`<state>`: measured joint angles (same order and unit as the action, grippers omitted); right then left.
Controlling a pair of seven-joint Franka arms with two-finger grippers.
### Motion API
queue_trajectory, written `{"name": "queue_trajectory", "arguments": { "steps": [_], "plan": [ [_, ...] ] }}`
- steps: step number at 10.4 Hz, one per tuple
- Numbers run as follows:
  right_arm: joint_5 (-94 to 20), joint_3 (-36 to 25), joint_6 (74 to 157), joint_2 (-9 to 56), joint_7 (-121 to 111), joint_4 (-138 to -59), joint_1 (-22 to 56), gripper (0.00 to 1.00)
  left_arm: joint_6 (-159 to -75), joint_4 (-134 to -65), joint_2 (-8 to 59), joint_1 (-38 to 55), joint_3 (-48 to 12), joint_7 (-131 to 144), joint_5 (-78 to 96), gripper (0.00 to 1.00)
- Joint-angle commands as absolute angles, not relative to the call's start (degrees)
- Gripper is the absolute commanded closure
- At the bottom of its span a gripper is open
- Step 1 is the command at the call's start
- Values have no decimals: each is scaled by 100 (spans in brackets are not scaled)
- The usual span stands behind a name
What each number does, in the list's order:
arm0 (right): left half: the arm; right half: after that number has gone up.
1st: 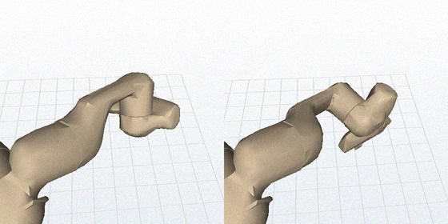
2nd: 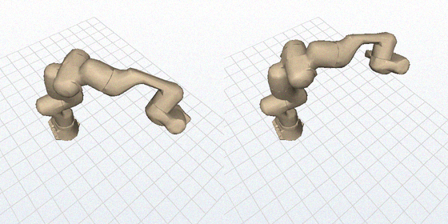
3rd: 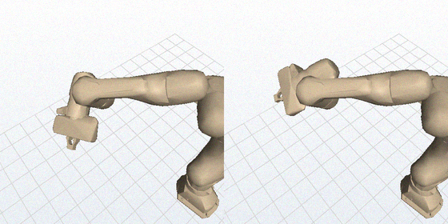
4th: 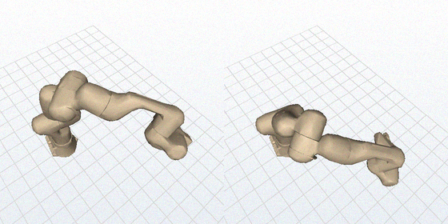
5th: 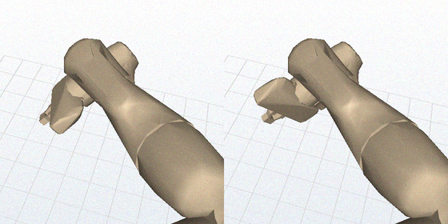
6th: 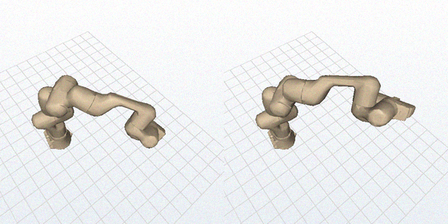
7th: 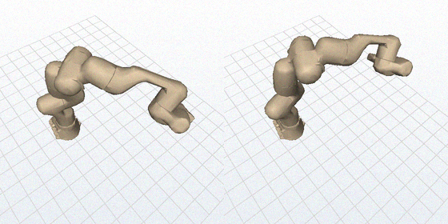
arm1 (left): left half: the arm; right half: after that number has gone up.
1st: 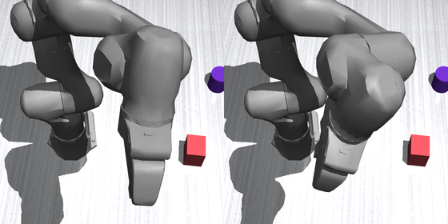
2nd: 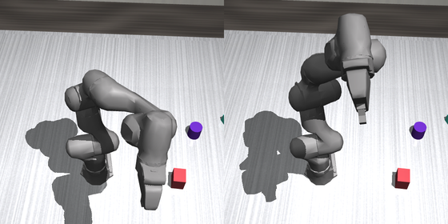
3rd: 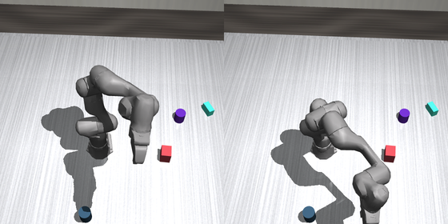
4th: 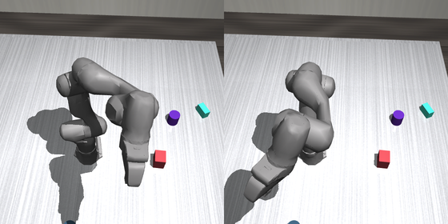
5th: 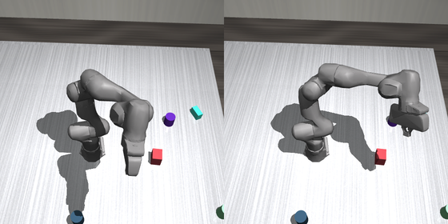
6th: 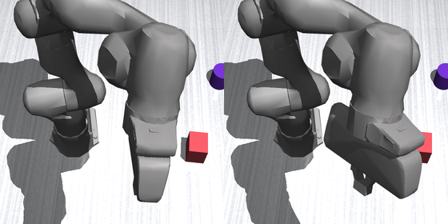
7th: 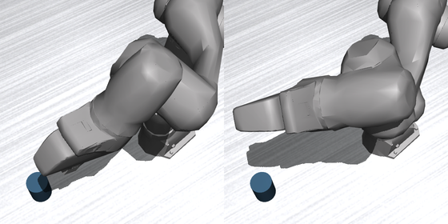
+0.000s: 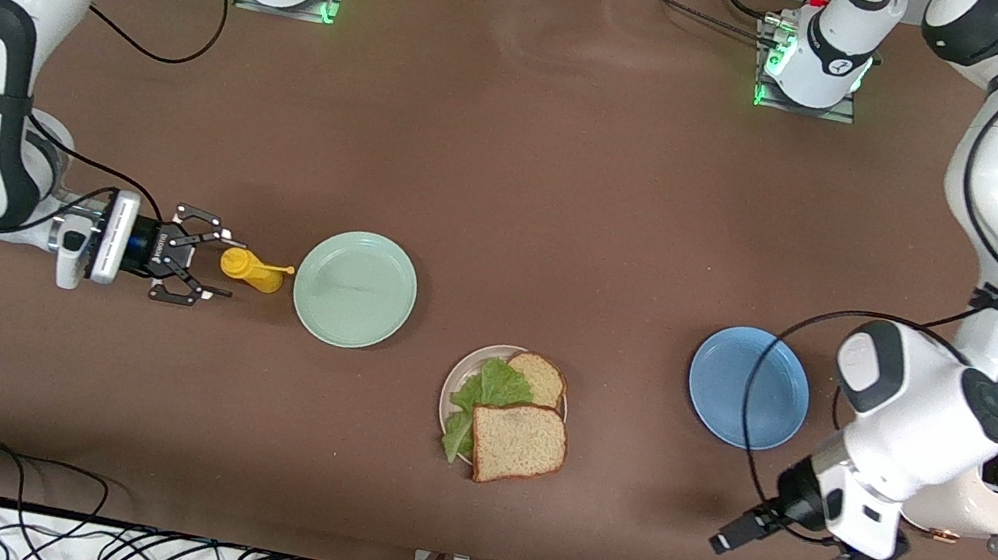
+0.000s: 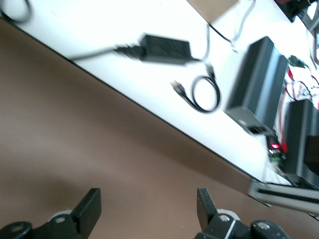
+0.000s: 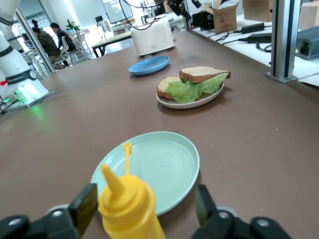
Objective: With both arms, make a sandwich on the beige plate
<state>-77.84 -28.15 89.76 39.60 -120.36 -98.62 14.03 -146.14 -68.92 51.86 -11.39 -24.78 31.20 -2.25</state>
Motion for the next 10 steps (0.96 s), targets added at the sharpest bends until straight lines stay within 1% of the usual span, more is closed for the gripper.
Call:
{"name": "queue_trajectory", "arguments": {
  "steps": [1, 2, 3, 4, 5, 6, 7, 8, 10],
  "plan": [
    [-7192, -3153, 8319, 3683, -11131, -9486, 1336, 0, -14162, -6891, 5028, -1423, -2540, 2839, -430, 11],
    [-7137, -3390, 7897, 3683, -10483, -9153, 1353, 0, -13855, -6621, 5010, -1520, -2566, 2604, -457, 11],
    [-6945, -3627, 7588, 3683, -9711, -8627, 1380, 0, -13495, -6392, 5010, -1529, -2532, 2488, -466, 9],
    [-6743, -3691, 7324, 3683, -9033, -8178, 1380, 0, -13404, -6303, 5010, -1529, -2523, 2392, -466, 7],
    [-6672, -3770, 7208, 3665, -8522, -7878, 1380, 0, -13395, -6293, 5010, -1521, -2522, 2391, -466, 6],
    [-6636, -3901, 7155, 3578, -8143, -7823, 1484, 0, -13395, -6293, 5010, -1529, -2514, 2391, -466, 6],
    [-6183, -3885, 7415, 3255, -7556, -7866, 1633, 0, -13395, -6293, 5010, -1529, -2514, 2382, -466, 6],
    [-5457, -3432, 7905, 2747, -6862, -7971, 1617, 0, -13395, -6293, 5010, -1538, -2522, 2391, -466, 2],
    [-3953, -2343, 8601, 1832, -5369, -8391, 1294, 0, -13395, -6302, 4966, -1538, -2505, 2391, -475, 2]
  ]
}}
